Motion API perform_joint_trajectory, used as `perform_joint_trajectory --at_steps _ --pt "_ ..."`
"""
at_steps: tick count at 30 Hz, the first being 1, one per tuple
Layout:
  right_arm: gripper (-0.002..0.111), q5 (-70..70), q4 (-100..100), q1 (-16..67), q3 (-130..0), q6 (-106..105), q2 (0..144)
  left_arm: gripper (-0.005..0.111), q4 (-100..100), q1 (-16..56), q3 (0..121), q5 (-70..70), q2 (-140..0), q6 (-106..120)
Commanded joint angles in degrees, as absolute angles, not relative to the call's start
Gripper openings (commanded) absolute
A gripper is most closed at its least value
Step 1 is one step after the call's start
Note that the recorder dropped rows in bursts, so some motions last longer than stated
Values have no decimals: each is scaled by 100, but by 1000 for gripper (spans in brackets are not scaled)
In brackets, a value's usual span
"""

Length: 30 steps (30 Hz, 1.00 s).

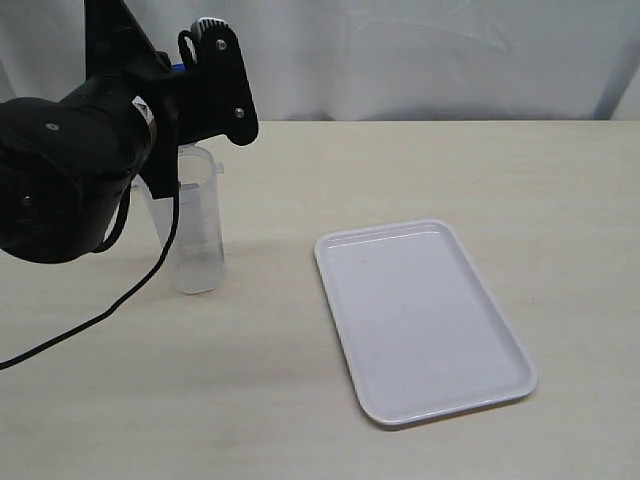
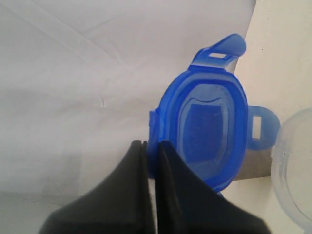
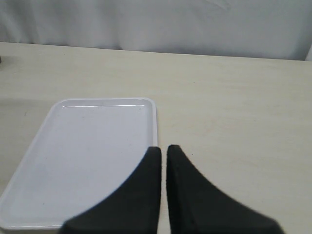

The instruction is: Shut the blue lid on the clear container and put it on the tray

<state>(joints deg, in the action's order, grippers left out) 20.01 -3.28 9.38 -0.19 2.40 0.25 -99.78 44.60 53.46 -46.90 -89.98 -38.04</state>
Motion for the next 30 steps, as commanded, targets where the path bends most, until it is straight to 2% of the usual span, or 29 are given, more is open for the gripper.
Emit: perform_joint_trajectory --at_steps 1,30 --pt "4 1982 -337 953 0 235 0 0 -9995 4473 5333 -4702 -8983 -3829" --pt "4 1982 -337 953 0 235 0 0 -9995 4473 5333 -4654 -8983 -3893"
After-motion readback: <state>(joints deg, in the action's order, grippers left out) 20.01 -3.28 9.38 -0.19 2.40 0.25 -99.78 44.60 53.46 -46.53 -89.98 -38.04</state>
